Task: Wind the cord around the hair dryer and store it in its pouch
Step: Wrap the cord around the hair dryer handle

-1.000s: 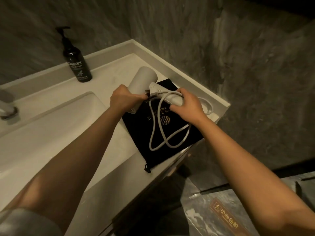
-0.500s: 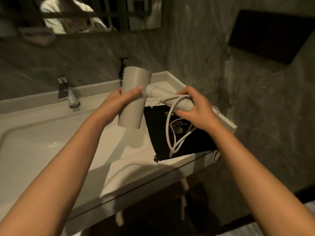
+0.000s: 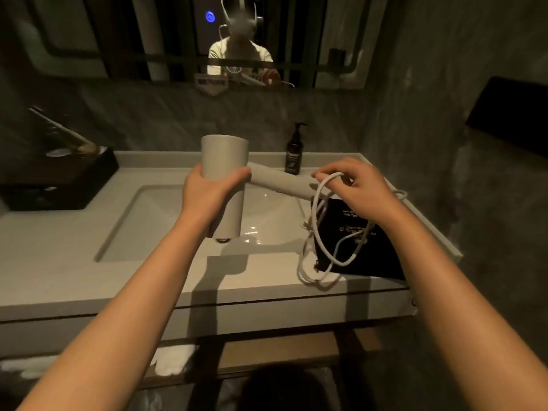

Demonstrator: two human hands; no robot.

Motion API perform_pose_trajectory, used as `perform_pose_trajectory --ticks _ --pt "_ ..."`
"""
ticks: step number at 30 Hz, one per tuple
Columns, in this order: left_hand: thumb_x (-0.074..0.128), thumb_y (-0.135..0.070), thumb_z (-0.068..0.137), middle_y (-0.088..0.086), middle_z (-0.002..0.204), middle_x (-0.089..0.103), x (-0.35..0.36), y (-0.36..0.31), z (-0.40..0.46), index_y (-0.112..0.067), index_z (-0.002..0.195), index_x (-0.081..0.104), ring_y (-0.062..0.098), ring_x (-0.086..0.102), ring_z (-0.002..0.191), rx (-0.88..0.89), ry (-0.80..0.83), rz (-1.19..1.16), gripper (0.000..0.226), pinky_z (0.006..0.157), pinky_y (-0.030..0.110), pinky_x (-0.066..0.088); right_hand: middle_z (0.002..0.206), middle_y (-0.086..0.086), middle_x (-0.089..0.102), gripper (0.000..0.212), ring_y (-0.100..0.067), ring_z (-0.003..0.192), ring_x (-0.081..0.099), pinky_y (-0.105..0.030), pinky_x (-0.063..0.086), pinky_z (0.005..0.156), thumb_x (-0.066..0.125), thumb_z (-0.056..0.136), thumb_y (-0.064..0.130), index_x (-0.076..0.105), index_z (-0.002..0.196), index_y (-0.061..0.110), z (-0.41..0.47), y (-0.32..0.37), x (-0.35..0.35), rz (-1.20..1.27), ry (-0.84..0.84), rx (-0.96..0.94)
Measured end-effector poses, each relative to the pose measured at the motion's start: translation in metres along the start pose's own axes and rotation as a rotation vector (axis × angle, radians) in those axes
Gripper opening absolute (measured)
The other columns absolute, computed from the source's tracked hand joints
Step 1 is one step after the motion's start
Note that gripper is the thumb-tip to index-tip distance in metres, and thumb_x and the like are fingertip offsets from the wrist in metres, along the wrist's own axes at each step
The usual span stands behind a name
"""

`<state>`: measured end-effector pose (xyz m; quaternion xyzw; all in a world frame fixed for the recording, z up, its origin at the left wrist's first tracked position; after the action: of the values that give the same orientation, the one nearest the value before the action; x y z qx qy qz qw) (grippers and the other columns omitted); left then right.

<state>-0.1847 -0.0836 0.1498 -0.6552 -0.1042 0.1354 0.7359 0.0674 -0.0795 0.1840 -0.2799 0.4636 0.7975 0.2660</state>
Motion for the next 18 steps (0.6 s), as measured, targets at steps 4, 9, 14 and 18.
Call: perform_pose_trajectory --ticks 4,9,14,18 --pt "0.081 -0.034 0.07 -0.003 0.085 0.059 -0.048 -0.011 -0.006 -0.026 0.095 0.052 0.012 0.06 0.075 0.049 -0.147 -0.05 0.038 0.061 0.028 0.051 0.055 0.0 0.058 0.035 -0.014 0.05 0.055 -0.03 0.042 0.057 0.049 0.096 0.038 0.063 0.066 0.027 0.009 0.024 0.006 0.085 -0.091 0.087" --pt "0.08 -0.042 0.067 0.008 0.106 0.064 -0.112 -0.022 -0.003 -0.015 0.12 0.053 0.02 0.065 0.09 -0.035 -0.224 -0.241 0.065 0.072 0.037 0.055 0.056 -0.006 0.053 0.032 -0.008 0.04 0.044 -0.018 0.031 0.035 0.042 0.099 0.022 0.065 0.089 0.003 0.02 0.046 0.042 0.412 -0.115 0.263" --pt "0.08 -0.048 0.066 0.01 0.108 0.067 -0.162 -0.033 -0.001 -0.016 0.125 0.054 0.024 0.067 0.092 -0.098 -0.155 -0.351 0.072 0.072 0.041 0.057 0.065 -0.002 0.052 0.028 -0.007 0.049 0.043 -0.021 0.034 0.045 0.055 0.095 0.022 0.056 0.124 0.024 0.028 0.09 0.093 0.553 -0.048 0.184" --pt "0.077 -0.045 0.07 0.009 0.096 0.068 -0.186 -0.043 -0.001 -0.02 0.11 0.06 0.024 0.066 0.085 -0.147 -0.031 -0.455 0.051 0.081 0.045 0.054 0.059 0.017 0.056 0.026 0.006 0.048 0.049 -0.007 0.036 0.045 0.06 0.093 0.022 0.065 0.118 0.017 0.03 0.118 0.121 0.514 -0.023 0.117"
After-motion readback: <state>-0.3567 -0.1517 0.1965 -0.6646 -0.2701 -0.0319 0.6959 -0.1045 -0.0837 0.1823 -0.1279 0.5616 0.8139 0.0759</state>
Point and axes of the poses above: each hand's wrist, its own z-axis towards the middle knuckle, its own x-axis out of the palm, y = z × x, the point moved 4 cm from there along z, towards the middle knuckle
